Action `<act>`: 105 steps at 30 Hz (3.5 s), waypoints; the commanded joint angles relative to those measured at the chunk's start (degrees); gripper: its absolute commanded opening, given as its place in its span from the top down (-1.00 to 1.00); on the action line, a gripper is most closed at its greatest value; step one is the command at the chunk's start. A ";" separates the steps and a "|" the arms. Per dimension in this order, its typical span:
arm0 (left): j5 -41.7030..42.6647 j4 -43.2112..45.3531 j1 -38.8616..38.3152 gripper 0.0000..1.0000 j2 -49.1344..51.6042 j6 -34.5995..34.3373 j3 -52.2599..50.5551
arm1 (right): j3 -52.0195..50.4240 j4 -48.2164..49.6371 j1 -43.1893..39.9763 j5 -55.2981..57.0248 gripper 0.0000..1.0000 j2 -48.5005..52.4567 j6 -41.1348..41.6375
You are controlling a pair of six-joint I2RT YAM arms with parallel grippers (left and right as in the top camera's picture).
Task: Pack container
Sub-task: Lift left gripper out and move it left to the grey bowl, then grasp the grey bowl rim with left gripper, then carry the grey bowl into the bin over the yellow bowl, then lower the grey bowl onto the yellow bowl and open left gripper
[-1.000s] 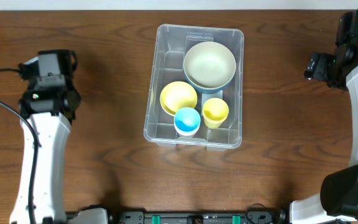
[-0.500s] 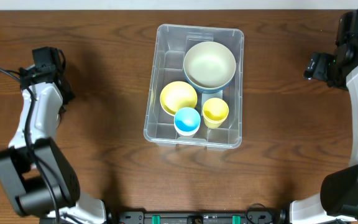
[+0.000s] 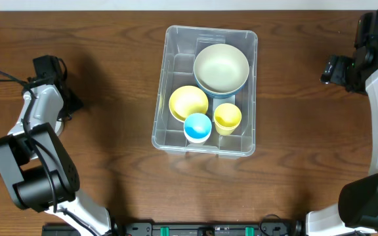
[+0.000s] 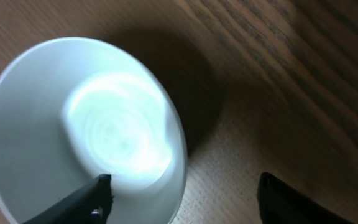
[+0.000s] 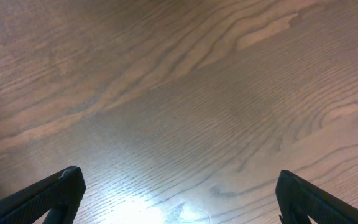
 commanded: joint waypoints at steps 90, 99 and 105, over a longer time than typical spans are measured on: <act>23.23 -2.73 -50.03 0.16 -25.35 30.80 0.44 | 0.74 0.02 -0.31 0.00 -0.99 -0.92 0.90; 6.58 -4.07 -43.98 0.25 -25.62 11.21 0.44 | 0.74 0.02 -0.31 0.00 -0.98 -0.94 0.90; 14.97 -4.57 -37.16 0.46 -25.62 3.39 0.44 | 0.74 0.02 -0.31 0.00 -0.99 -0.94 0.90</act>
